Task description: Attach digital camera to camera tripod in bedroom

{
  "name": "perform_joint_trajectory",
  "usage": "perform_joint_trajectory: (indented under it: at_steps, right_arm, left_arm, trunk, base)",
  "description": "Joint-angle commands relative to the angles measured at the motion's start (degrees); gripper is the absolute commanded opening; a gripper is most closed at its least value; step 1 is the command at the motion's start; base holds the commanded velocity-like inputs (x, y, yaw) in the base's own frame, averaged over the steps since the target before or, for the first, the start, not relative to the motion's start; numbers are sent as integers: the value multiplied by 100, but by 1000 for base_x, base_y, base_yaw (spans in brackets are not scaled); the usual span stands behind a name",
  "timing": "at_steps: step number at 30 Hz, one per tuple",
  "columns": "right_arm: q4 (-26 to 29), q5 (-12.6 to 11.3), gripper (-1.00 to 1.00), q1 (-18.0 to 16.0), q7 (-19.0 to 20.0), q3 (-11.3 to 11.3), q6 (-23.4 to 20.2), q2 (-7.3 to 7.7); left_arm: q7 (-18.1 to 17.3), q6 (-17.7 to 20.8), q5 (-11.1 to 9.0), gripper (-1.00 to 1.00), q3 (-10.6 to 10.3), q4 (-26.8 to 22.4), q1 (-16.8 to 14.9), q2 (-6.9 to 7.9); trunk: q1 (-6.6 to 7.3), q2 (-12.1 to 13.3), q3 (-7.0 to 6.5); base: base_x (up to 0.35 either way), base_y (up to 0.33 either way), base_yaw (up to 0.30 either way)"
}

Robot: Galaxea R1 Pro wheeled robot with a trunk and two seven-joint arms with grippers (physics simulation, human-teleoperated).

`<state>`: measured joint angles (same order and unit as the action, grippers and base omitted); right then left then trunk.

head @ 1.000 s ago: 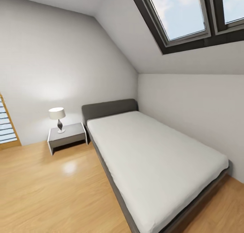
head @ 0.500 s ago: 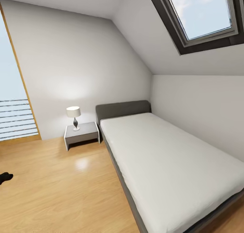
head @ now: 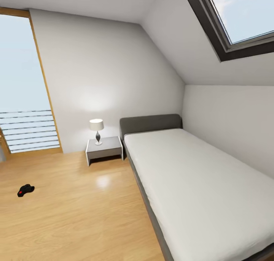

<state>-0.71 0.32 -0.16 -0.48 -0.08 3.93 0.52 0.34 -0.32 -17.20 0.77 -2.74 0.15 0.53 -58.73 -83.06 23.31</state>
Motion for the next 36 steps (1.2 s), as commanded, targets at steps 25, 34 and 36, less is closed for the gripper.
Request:
perform_joint_trajectory:
  at_steps: [25, 34, 36]
  right_arm:
    - [-2, 11, 100, -2, -4, 31, 15, 7]
    - [1, 20, 100, -2, -2, 41, 12, 9]
    - [1, 22, 100, -2, 0, 42, 11, 9]
  left_arm:
    - [-4, 7, -45, 100, 62, -4, -1, -61]
    - [-39, 7, -47, 100, 79, -7, 2, -75]
    - [-40, 7, -47, 100, 80, -7, 2, -73]
  trunk:
    - [0, -2, -4]
    - [0, -2, -4]
    - [0, -2, -4]
  base:
    - [0, 0, 20]
    - [0, 0, 0]
    - [0, 0, 0]
